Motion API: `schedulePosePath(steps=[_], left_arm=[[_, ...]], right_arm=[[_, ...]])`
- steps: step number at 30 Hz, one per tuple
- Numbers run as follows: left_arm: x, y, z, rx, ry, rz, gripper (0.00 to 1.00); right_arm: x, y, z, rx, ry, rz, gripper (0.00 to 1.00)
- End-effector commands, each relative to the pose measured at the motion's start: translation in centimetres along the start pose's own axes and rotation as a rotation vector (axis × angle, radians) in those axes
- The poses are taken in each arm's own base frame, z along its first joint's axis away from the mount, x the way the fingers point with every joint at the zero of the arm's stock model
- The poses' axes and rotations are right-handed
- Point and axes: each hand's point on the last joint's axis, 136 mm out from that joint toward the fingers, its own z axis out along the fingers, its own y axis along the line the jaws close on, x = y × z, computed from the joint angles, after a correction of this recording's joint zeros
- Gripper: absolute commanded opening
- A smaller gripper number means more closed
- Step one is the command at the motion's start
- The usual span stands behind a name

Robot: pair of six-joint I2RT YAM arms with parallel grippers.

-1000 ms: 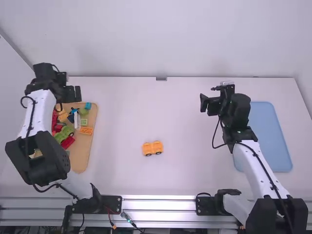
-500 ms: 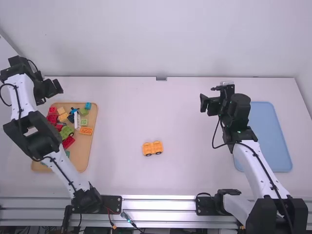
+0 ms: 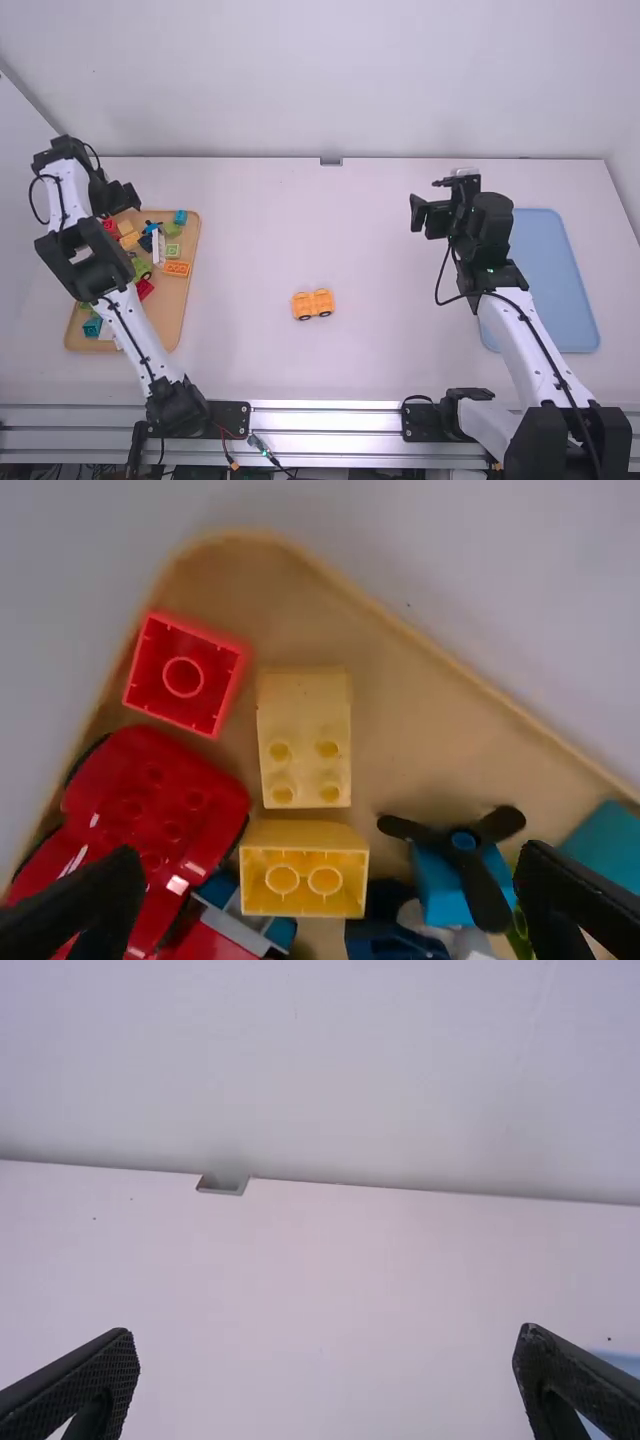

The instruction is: Assemble lego blocks to make yellow taxi

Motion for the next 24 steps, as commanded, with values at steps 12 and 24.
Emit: schedulePosePath(steps=[12,24], left_arm=[[0.0,0.3,3.4,-0.015,-0.017,-0.008,0.68],[0.9,0.2,6.1,-0.011,-0.009,-0.007,0.61]], right_arm=[[-2.0,0.2,-0.1,-0.008,-0.043,0.028,0.99],[-2.0,1.2,0.0,-0.032,-0.040,0.018,0.99]])
